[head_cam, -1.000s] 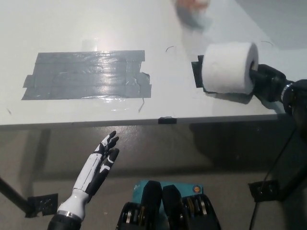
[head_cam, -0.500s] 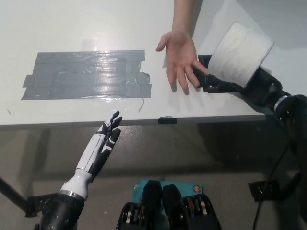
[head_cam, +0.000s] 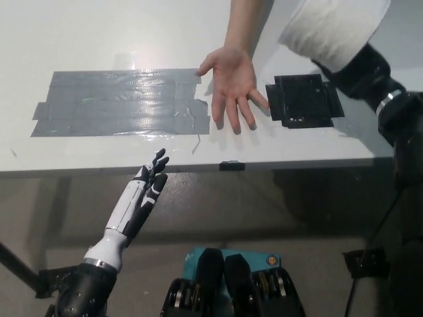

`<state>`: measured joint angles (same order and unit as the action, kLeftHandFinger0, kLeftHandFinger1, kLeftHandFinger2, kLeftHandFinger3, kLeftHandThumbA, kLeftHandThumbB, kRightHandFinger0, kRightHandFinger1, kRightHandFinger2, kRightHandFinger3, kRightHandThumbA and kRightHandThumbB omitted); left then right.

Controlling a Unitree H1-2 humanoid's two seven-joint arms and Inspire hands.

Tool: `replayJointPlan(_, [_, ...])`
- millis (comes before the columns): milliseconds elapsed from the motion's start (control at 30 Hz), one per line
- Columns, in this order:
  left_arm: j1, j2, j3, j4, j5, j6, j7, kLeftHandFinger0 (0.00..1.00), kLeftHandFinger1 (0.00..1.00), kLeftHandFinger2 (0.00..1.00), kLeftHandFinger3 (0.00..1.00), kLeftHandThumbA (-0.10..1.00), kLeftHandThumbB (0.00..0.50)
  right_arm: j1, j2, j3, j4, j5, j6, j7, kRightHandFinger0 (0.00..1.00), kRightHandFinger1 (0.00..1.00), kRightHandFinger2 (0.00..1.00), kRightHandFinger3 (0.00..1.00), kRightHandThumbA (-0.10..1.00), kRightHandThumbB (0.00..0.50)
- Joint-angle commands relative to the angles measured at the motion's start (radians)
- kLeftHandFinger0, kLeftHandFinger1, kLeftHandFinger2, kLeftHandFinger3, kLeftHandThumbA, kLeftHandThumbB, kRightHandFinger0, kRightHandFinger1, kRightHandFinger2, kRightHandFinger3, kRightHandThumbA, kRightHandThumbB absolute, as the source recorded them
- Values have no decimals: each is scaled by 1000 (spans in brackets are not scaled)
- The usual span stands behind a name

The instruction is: A toilet paper roll is kept on the black spot on the desk infront of the robot and the robot inserts its right thumb into the hole in the centre to grab the roll. Then it passes the roll to a person.

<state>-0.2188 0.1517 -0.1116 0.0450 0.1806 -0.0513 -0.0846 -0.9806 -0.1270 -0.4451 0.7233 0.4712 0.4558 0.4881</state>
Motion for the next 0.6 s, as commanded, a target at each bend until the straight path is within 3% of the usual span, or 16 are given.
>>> replayJointPlan(0, [-20, 7, 2, -6, -6, -14, -9, 1000, 1000, 1000, 1000, 972, 63, -33, -44, 106, -117, 65, 14, -50, 0, 466, 895, 1000, -100, 100])
replayJointPlan(100, [-17, 8, -1, -4, -4, -15, -11, 1000, 1000, 1000, 1000, 970, 61, -33, -67, 158, -134, 31, 14, -90, 0, 482, 926, 1000, -100, 100])
replayJointPlan(200, [-18, 7, -1, -1, -4, -19, -10, 1000, 1000, 1000, 1000, 962, 57, -54, -98, 232, -131, -47, 14, -135, 0, 494, 907, 1000, -100, 138])
replayJointPlan(367, [-13, 6, -2, 1, -4, -19, -9, 1000, 1000, 1000, 1000, 958, 59, -82, -115, 283, -75, -115, 5, -156, 0, 471, 866, 1000, -100, 157])
replayJointPlan(533, [-7, 7, -4, 0, -2, -25, -9, 1000, 1000, 1000, 1000, 947, 50, -141, -112, 314, 51, -144, -31, -173, 24, 519, 919, 1000, -100, 165])
replayJointPlan(567, [-6, 7, -4, -1, -3, -19, -10, 1000, 1000, 1000, 1000, 945, 51, -168, -112, 345, 97, -182, -61, -177, 31, 524, 886, 1000, -100, 194])
